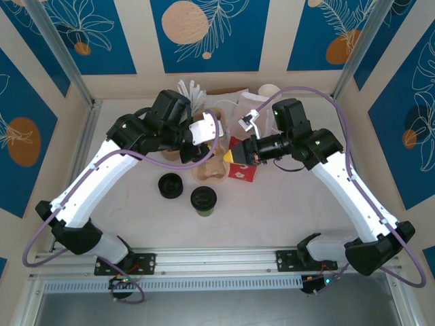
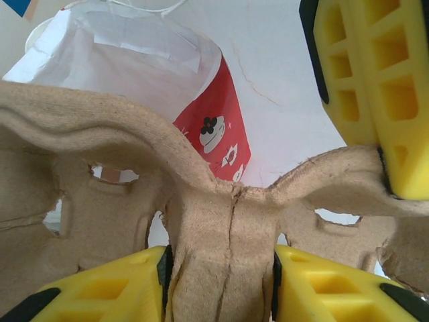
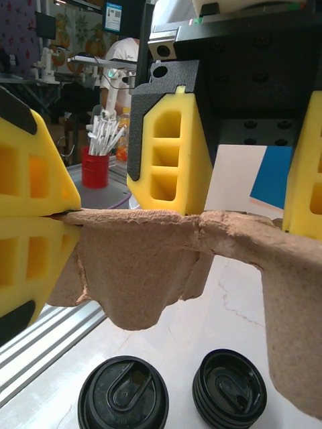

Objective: Pack the takeout coffee

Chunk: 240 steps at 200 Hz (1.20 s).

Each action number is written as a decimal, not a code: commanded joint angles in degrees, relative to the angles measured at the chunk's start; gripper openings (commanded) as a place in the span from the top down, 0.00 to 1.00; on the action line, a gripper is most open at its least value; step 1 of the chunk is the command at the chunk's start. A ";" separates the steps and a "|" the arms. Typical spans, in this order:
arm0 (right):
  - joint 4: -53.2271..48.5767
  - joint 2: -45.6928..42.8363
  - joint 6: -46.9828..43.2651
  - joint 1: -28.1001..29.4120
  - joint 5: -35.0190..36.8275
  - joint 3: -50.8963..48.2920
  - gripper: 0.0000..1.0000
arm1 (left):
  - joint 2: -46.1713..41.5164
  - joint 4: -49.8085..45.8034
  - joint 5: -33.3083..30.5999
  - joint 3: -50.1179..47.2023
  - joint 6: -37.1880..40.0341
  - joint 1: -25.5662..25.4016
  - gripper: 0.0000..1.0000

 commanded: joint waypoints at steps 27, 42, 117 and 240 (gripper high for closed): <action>-2.54 -0.63 -1.21 -0.97 -1.40 1.76 0.94 | 1.28 -0.88 1.83 3.10 0.89 -0.27 0.63; -2.59 -0.82 -1.07 -1.24 -1.34 1.75 0.90 | 1.46 -0.60 1.60 3.20 0.96 -0.27 0.63; -7.26 -5.03 -2.30 -8.67 3.06 3.65 0.59 | 3.76 0.02 2.00 6.20 -0.79 -0.35 0.63; -8.67 -2.00 -1.85 -26.36 26.38 2.83 0.50 | 9.09 3.57 6.44 13.65 -4.20 -0.27 0.64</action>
